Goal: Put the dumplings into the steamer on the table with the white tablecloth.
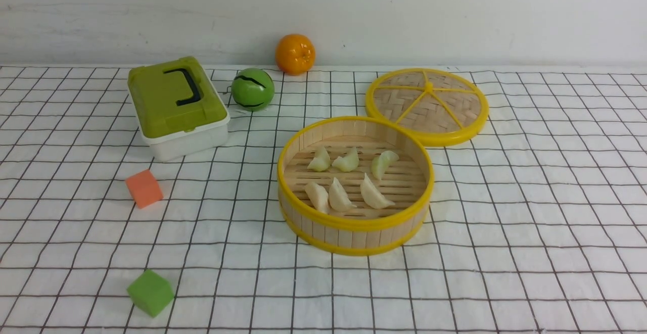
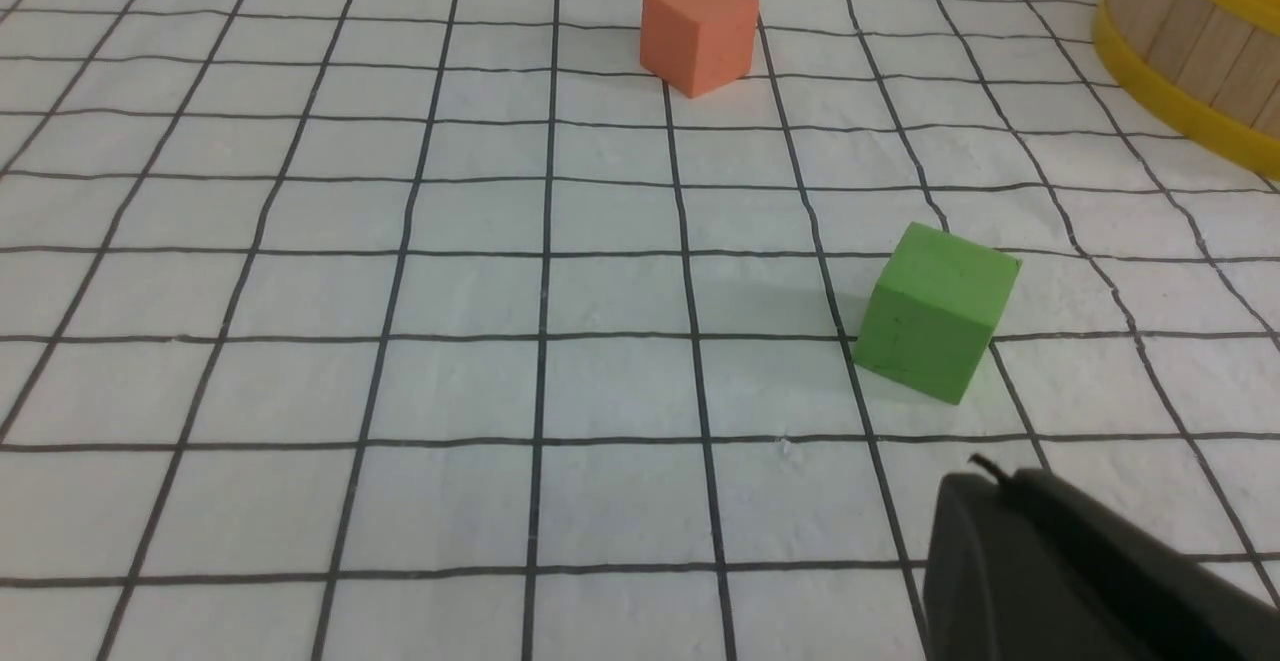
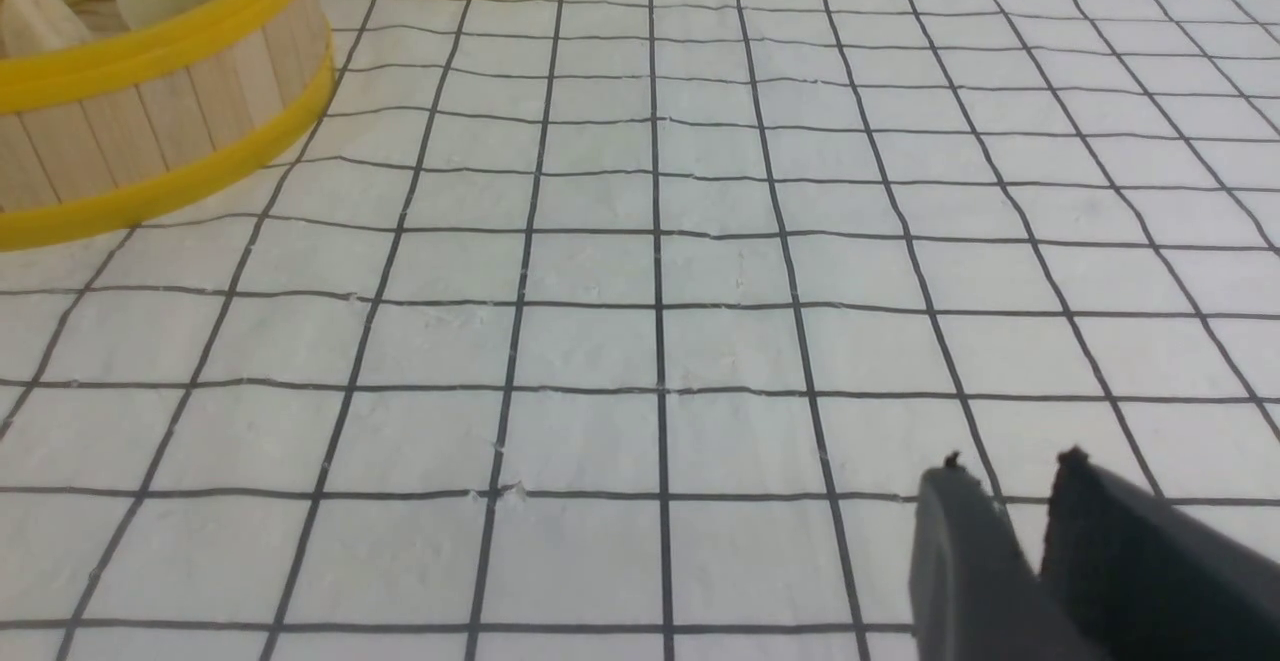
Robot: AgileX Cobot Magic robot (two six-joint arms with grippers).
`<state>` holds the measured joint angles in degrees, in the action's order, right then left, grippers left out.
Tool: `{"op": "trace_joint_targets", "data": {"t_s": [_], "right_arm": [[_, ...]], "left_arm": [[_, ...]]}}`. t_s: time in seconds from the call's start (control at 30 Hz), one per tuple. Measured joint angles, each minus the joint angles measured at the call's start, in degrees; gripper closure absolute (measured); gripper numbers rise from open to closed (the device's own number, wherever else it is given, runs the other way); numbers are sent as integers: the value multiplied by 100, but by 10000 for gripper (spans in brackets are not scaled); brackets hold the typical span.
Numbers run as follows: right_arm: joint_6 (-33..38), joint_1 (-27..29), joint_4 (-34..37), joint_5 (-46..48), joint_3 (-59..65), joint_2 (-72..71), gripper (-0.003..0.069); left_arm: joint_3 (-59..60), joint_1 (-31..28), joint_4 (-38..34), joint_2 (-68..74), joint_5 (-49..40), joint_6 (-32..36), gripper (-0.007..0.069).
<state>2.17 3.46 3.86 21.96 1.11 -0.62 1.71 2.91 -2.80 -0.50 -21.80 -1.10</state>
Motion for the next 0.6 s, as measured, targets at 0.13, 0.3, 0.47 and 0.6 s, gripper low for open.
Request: {"op": "trace_joint_targets", "data": {"t_s": [0.13,0.3,0.47,0.6], "right_arm": [[0,0,0,0,0,0,515],[0,0,0,0,0,0,510],[0,0,0,0,0,0,503],[0,0,0,0,0,0,503]], "left_arm": [[0,0,0,0,0,0,625],[0,0,0,0,0,0,622],[0,0,0,0,0,0,615],[0,0,0,0,0,0,609]]}}
